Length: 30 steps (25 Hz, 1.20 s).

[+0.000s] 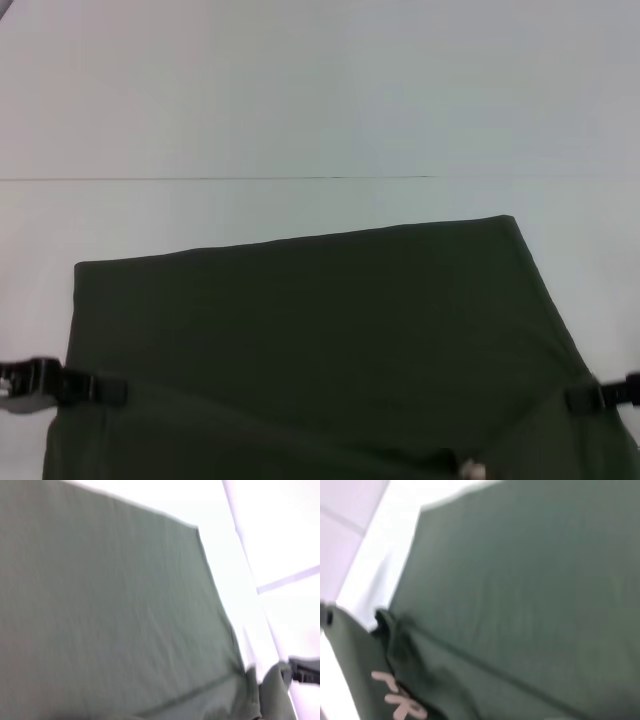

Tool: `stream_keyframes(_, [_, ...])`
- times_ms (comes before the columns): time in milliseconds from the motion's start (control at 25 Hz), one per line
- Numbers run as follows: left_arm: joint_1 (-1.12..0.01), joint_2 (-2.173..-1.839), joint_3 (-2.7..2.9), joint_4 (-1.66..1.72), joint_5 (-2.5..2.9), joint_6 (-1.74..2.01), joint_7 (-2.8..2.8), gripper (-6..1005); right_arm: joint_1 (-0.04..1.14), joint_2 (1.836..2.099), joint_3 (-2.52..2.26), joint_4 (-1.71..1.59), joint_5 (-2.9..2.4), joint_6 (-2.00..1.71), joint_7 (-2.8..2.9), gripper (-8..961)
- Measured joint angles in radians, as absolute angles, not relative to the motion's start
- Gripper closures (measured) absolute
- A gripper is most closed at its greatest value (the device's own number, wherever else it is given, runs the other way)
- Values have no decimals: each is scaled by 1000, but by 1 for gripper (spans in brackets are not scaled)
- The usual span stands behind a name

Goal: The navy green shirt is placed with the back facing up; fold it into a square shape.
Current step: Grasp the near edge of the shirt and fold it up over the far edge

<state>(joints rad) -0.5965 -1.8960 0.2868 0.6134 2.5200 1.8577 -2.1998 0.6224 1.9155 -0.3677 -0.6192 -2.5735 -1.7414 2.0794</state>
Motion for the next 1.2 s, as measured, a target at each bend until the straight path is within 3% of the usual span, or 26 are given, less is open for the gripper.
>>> stream_keyframes(440, [-588,-1924,230,607,2405,1698,-2206,959,612,1917,-370,-553,-2301,-1457,2117,911])
stream_keyframes(680, [-578,-1959,229,610,2328,1583,-2191,959,623,1968,-373,-544,-2223,-1306,2060,910])
stream_keyframes(1200, [-574,-2024,235,604,2183,1381,-2117,958,693,2040,-384,-538,-2185,-1079,2006,910])
